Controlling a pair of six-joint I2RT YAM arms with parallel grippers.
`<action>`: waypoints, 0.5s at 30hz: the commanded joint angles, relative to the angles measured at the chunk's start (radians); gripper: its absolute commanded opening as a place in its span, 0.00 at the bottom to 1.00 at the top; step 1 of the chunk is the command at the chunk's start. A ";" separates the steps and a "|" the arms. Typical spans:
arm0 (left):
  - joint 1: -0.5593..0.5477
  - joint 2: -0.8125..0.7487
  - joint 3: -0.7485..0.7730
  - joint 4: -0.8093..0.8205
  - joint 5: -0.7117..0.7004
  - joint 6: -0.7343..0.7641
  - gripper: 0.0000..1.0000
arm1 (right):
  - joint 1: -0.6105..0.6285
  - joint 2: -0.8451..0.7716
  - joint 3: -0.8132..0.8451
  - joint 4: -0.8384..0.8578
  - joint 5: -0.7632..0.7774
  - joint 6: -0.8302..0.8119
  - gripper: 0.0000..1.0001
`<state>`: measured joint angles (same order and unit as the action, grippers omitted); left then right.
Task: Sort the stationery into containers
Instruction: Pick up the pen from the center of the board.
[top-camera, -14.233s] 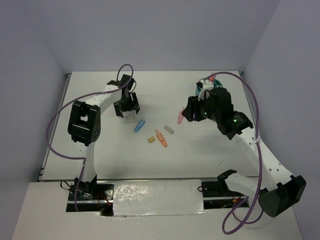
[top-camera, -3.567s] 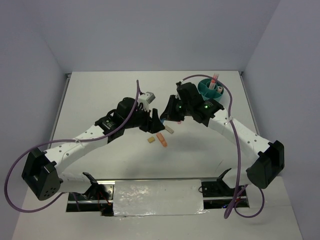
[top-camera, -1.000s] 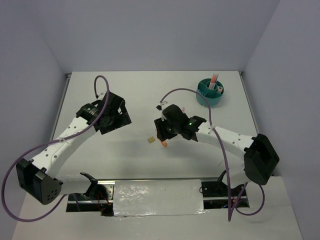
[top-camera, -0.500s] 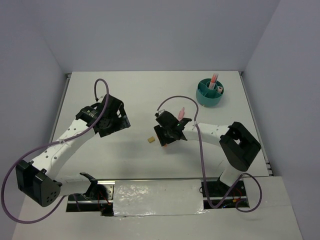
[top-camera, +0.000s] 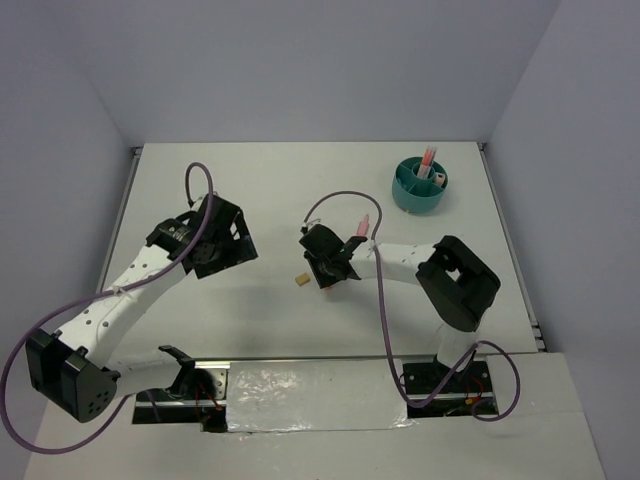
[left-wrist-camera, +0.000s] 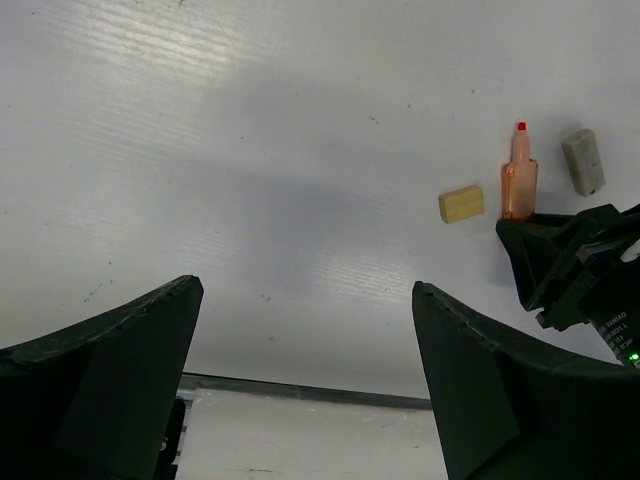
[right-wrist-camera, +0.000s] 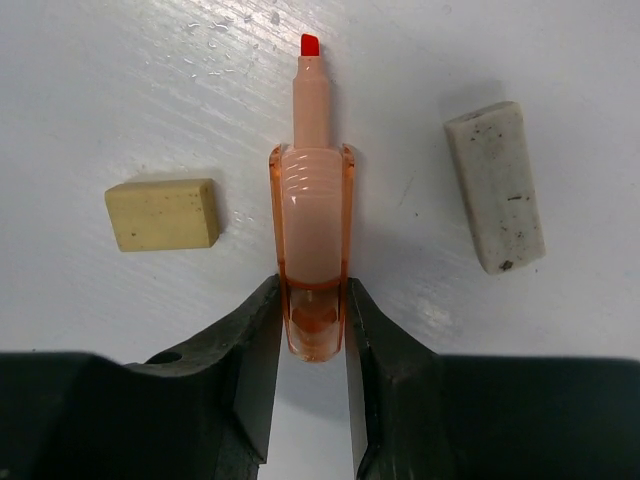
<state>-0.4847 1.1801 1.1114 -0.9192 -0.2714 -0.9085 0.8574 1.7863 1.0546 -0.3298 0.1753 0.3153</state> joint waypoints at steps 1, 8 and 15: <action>0.008 -0.027 -0.001 0.029 0.035 0.040 0.99 | 0.019 0.013 -0.005 0.017 0.065 0.031 0.05; 0.008 -0.065 -0.038 0.400 0.463 0.155 1.00 | 0.020 -0.290 -0.005 -0.002 0.026 0.079 0.00; 0.009 -0.043 -0.079 0.836 0.722 0.007 0.99 | 0.022 -0.487 0.047 0.049 -0.131 0.113 0.00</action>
<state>-0.4793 1.1316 1.0367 -0.3435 0.2867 -0.8429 0.8684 1.3403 1.0424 -0.3241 0.1127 0.3973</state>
